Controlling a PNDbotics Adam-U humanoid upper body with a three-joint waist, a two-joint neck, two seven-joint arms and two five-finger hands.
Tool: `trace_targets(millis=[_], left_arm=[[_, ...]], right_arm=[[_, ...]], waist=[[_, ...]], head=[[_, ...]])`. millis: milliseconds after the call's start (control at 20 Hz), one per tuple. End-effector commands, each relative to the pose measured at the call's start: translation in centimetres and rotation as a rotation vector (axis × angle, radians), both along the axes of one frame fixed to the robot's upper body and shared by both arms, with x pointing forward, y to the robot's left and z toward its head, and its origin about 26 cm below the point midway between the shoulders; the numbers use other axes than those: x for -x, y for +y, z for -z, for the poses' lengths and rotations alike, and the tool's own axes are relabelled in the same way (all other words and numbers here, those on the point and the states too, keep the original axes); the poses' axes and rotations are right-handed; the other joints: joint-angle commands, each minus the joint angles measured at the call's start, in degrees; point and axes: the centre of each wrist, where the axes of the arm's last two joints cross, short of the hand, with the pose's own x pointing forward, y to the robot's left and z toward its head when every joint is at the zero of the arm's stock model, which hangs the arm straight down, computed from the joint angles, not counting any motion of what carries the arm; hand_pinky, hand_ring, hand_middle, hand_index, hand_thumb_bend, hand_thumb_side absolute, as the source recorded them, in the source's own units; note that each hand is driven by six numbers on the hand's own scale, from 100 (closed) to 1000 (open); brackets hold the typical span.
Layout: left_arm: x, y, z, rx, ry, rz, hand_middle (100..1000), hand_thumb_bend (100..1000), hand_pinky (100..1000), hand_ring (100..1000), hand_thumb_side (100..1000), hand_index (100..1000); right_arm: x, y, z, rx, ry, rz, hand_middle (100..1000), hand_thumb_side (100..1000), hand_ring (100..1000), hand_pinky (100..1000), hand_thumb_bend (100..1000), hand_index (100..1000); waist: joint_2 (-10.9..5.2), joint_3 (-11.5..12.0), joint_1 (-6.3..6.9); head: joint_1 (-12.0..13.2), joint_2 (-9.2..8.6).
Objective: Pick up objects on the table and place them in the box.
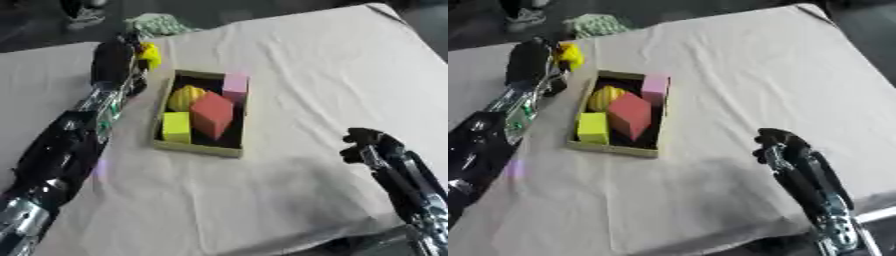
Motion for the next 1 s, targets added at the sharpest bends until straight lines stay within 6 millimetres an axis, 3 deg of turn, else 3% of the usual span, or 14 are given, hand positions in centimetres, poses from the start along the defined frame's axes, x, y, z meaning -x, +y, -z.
trace_targets(millis=[50,350,550,1000], left_arm=[[0.2,0.6,-3.1,-0.012,-0.082,0.043,355,100,595,402,100,469],[2.0,-1.2,-5.4,-0.07,-0.08,0.23,363,100,609,416,100,476],[3.2,-3.2,-5.8,-0.137,-0.031,0.363,381,100,620,470,100,487],[3.6,-4.6,-3.9,-0.19,0.102,0.451,430,100,645,504,100,529]], right_arm=[[0.0,-0.3,-0.6,0.01,-0.028,0.006,687,618,653,668,100,782],[0.0,-0.4,-0.5,0.016,-0.028,0.007,686,608,653,669,100,783],[0.0,-0.4,-0.5,0.017,-0.027,0.006,686,604,653,669,100,783],[0.0,-0.4,-0.4,0.017,-0.022,0.004,685,610,653,669,100,783]], waist=[[-1.29,0.22,-0.06],[-1.78,0.76,0.18],[-1.96,0.72,0.01],[-2.01,0.57,-0.17]], head=[[-0.75,-0.68],[-1.54,-0.62],[-1.61,-0.53],[-1.61,-0.32]])
